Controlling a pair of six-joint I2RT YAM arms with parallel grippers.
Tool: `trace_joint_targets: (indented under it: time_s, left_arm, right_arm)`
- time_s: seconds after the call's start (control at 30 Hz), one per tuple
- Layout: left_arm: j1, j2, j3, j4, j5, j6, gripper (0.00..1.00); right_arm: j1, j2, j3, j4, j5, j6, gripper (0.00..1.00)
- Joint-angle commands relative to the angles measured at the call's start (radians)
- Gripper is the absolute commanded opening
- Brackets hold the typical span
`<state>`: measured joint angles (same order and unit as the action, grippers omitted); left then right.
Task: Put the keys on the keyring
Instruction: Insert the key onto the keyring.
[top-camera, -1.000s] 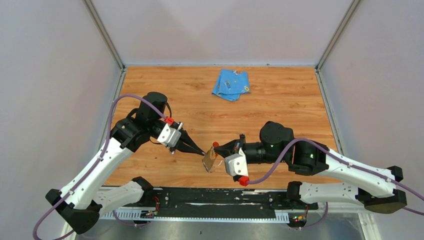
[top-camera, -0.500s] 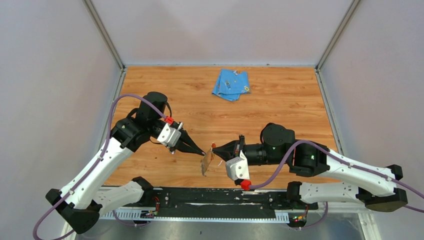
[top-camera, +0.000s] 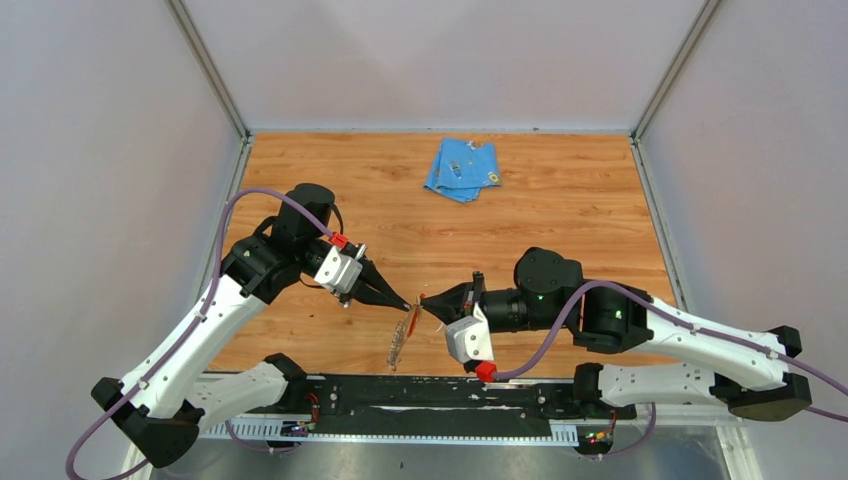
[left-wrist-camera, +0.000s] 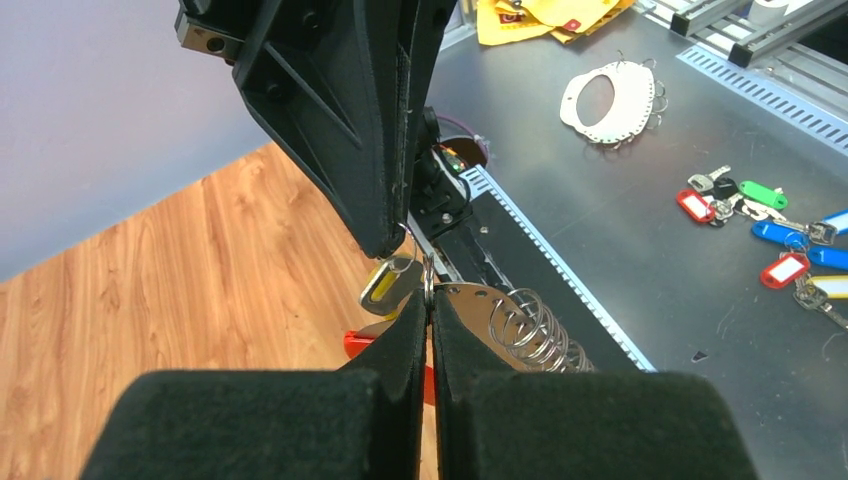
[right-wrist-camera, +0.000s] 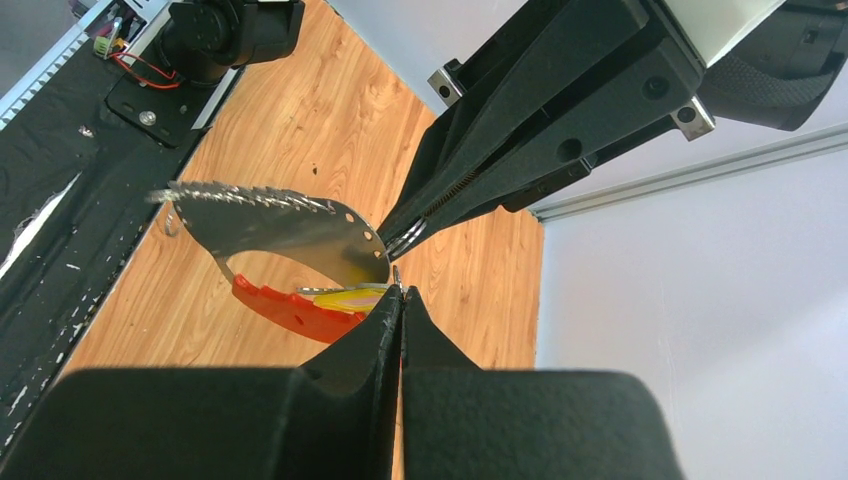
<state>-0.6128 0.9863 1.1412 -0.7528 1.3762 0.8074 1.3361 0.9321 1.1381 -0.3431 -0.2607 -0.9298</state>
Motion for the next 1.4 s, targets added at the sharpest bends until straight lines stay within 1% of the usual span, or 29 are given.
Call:
trace_joint_targets:
  time_s: [0.0, 1.37]
  left_arm:
    - [-0.010, -0.005, 0.019, 0.031, 0.008, -0.007, 0.00]
    - [-0.010, -0.014, -0.009, 0.076, -0.046, -0.048, 0.00]
  right_arm:
    - [0.018, 0.006, 0.011, 0.019, -0.001, -0.001, 0.00]
    - [0.031, 0.025, 0.006, 0.062, -0.009, 0.014, 0.01]
